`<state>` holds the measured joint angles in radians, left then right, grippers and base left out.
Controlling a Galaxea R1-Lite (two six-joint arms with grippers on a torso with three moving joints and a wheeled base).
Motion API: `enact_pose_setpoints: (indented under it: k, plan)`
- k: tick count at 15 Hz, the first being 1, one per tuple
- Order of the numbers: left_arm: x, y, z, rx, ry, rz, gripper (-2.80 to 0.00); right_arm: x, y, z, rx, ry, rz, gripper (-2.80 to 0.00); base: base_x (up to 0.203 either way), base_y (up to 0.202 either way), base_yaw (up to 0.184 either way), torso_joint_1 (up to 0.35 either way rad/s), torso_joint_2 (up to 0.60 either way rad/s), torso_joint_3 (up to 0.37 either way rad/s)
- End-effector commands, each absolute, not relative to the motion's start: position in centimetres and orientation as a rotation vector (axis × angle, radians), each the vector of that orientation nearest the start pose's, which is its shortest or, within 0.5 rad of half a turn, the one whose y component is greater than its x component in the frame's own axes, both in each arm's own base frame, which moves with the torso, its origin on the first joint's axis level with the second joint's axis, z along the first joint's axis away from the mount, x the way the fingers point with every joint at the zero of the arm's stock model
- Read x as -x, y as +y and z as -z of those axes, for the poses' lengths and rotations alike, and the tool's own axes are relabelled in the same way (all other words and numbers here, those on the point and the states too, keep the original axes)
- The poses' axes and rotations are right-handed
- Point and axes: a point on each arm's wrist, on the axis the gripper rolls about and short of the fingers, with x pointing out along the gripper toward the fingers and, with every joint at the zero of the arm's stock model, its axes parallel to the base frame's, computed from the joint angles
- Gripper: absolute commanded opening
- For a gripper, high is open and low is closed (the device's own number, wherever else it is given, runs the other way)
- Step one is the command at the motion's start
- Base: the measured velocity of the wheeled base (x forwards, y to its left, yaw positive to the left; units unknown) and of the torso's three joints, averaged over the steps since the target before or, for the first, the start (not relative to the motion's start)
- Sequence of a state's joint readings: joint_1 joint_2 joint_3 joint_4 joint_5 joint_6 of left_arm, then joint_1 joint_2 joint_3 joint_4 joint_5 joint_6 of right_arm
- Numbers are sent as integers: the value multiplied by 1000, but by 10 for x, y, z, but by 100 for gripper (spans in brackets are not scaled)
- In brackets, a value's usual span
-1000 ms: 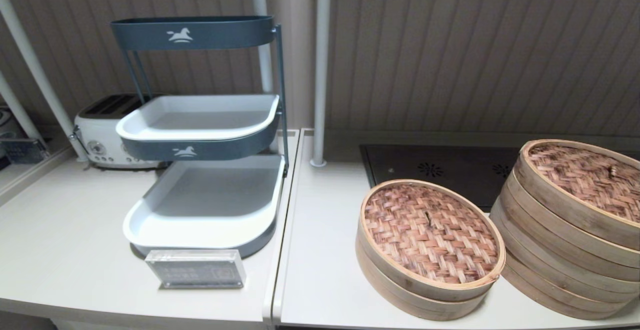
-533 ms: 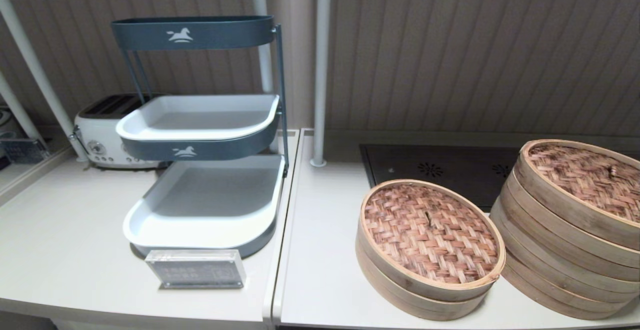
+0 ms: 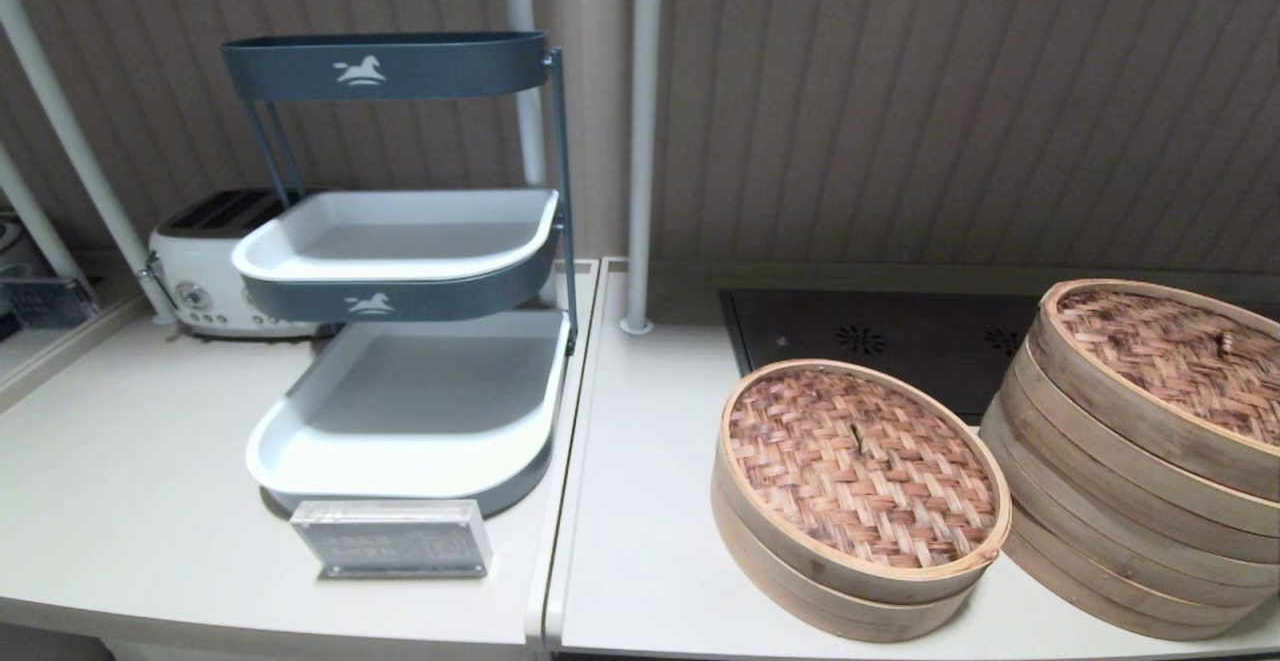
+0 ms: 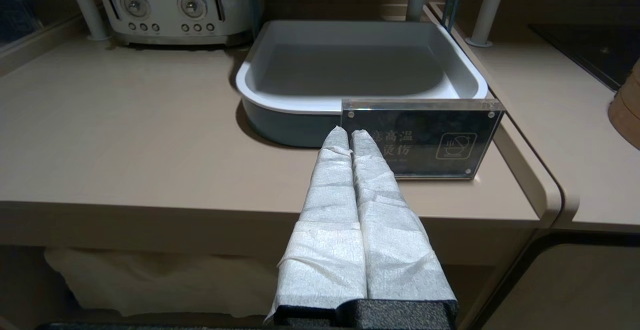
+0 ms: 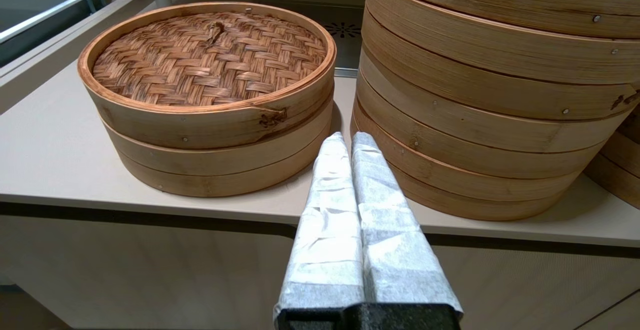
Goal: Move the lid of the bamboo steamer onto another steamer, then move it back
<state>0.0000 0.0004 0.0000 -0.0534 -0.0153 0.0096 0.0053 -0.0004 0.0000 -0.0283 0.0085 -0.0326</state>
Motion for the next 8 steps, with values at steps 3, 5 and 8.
enact_pose_setpoints:
  k: [3,5,8]
  plan:
    - [21,0,-73,-9,-28,15,-280,21,0,-72,34,-3,-16,-280,0,0,0,0,0,0]
    - [21,0,-73,-9,-27,15,-280,21,0,-72,33,-3,-15,-280,0,0,0,0,0,0]
    - [21,0,-73,-9,-26,15,-280,21,0,-72,32,-3,-17,-280,0,0,0,0,0,0]
